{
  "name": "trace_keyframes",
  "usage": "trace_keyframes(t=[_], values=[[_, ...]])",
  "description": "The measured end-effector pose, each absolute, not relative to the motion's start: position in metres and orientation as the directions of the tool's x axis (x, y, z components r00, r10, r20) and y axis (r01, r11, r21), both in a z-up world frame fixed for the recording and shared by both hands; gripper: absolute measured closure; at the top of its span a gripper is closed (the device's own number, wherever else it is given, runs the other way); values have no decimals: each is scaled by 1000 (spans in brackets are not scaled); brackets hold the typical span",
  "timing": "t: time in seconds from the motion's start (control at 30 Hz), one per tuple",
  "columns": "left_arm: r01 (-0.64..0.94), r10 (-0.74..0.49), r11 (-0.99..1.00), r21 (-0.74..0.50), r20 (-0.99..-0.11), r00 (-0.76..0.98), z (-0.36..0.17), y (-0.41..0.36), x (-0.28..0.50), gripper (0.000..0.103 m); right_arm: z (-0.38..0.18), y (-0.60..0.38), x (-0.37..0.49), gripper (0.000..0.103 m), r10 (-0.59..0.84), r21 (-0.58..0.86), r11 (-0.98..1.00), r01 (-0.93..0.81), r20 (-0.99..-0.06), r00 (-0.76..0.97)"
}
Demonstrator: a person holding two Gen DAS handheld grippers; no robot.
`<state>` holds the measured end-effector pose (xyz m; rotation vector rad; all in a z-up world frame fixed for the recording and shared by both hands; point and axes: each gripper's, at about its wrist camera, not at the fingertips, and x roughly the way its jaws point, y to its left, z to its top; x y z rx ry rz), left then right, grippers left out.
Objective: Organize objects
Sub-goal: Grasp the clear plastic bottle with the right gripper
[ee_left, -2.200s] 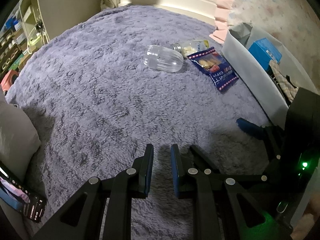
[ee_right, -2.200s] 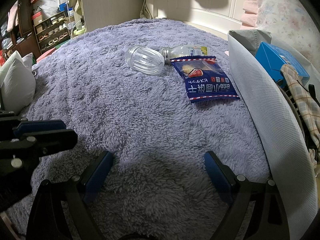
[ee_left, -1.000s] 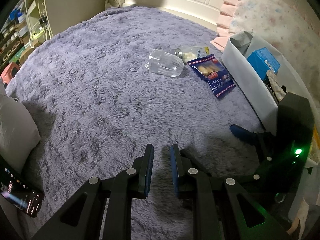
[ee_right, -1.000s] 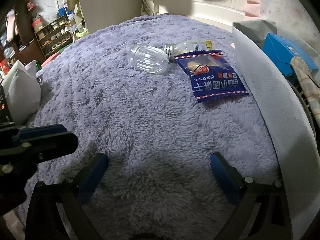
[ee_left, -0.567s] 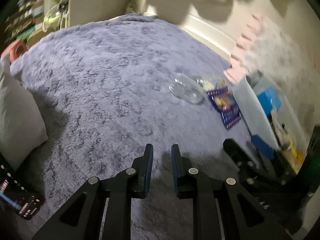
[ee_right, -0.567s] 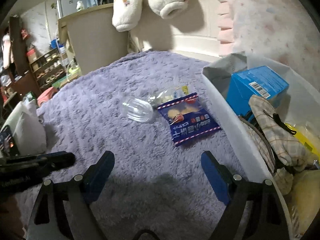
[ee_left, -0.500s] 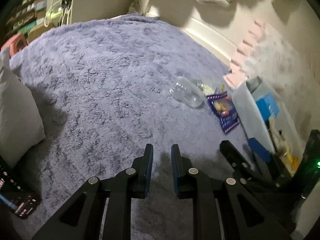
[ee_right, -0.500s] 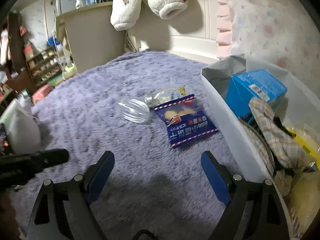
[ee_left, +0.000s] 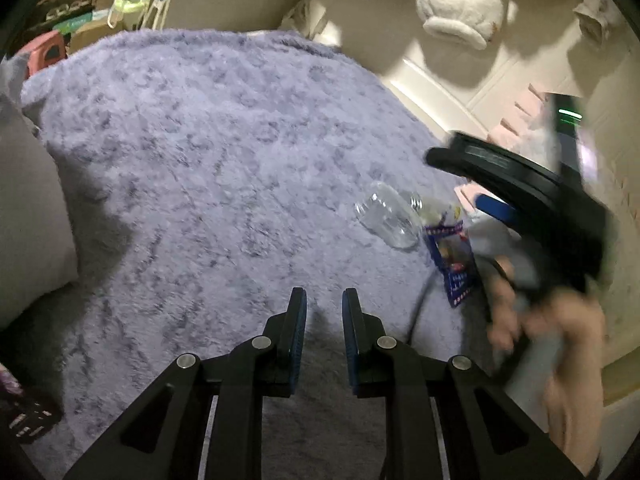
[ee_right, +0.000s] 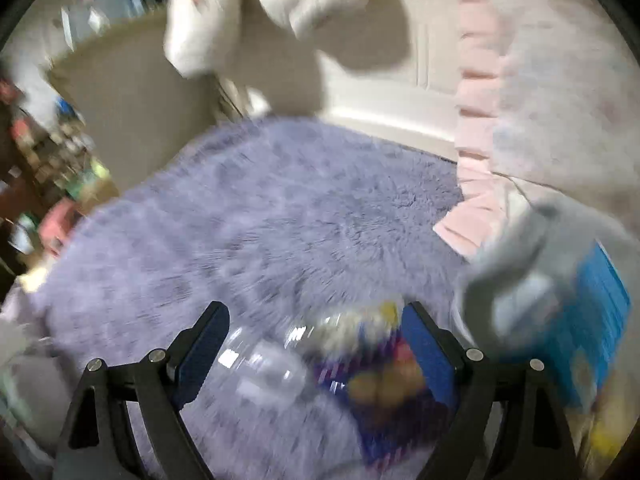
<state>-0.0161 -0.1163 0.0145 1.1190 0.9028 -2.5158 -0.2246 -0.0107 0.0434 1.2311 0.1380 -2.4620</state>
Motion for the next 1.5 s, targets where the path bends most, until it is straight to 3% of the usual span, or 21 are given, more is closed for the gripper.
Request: trace_keyframes(t=[0.07,0.1,0.17,0.23,0.3,0.37,0.5,0.73,0.97,1.1,1.27,1.4,1.5], values=[[454,-2,-785,-422,-731,-683,19,-119,-11,86,25,-22,-245,25,-185,-1,-941,337,-836,-517],[458,-9,-782,-422,-728,-686,20,-121,-9,86,10,-34,-249,32,-72,-117,-931,346,-870,-487],[461,5,-769,-443,-725,-688,19,-127,-7,86,0,-55,-225,31,33,-270,-858,437,-879,-477],[469,21,-753,-461,-729,-684,17,-132,-2,86,2,-47,-199,34,-2,-178,-866,467,-933,-359],[476,21,-749,-461,-735,-678,18,-135,0,86,-20,-22,-166,37,-115,49,-887,458,-986,-117],[482,3,-762,-432,-747,-665,21,-136,6,86,-17,-14,-124,39,-67,-49,-861,506,-976,-209],[494,-31,-781,-383,-766,-642,24,-141,14,86,3,25,-65,40,-172,114,-889,443,-981,-93],[431,124,-768,-474,-770,-626,20,-139,14,86,85,76,-54,41,-320,246,-934,260,-899,-298],[375,207,-780,-501,-771,-602,18,-117,2,86,45,105,-65,40,-374,356,-926,126,-910,-180],[395,164,-787,-474,-778,-606,24,-117,5,86,30,114,-66,40,-450,442,-892,89,-888,-99],[461,13,-807,-369,-791,-611,46,-127,22,86,13,111,-54,38,-552,549,-828,116,-834,9],[502,-62,-805,-316,-797,-601,45,-133,22,86,-7,114,-56,55,-571,569,-816,101,-821,16],[512,-109,-808,-292,-779,-617,35,-139,16,86,-10,124,-65,62,-604,601,-796,75,-797,-16]])
